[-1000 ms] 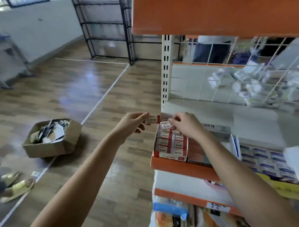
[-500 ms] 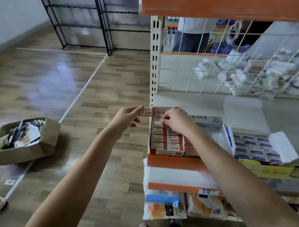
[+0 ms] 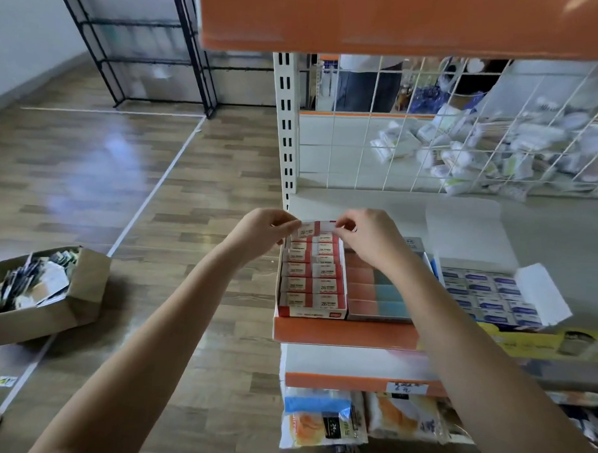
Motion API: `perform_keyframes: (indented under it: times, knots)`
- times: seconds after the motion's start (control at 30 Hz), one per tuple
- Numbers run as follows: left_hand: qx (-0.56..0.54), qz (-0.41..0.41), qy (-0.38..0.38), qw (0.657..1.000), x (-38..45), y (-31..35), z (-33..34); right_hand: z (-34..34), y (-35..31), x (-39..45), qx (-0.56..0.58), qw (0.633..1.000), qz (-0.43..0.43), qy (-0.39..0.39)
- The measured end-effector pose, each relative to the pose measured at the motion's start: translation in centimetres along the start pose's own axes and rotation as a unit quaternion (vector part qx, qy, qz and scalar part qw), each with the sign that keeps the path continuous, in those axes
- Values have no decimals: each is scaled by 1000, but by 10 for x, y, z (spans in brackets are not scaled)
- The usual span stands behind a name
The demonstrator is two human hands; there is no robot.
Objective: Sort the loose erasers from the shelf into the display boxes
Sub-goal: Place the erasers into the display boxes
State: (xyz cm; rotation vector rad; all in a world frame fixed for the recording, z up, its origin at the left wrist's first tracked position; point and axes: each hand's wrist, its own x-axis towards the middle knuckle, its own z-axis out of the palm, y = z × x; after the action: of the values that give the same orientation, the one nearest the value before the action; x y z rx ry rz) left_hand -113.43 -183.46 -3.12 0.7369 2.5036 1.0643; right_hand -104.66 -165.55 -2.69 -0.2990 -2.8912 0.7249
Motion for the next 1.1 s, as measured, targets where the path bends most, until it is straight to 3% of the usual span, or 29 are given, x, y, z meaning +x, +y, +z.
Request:
perform_keyframes:
  times: [0.2,0.57,0.93,1.1]
  knots:
    - [93,23,-81,992,12,17,11,2,14,-7,41,997,41,-51]
    - [198,31,-111,973,21,25,28,1,17,-3,61,993,58,-87]
    - [263,60,-111,957,28,23,34,-3,16,-1,53,991,50,-113]
    - [294,95,-27,951,34,48,39,-16,21,-6,2,991,55,-122]
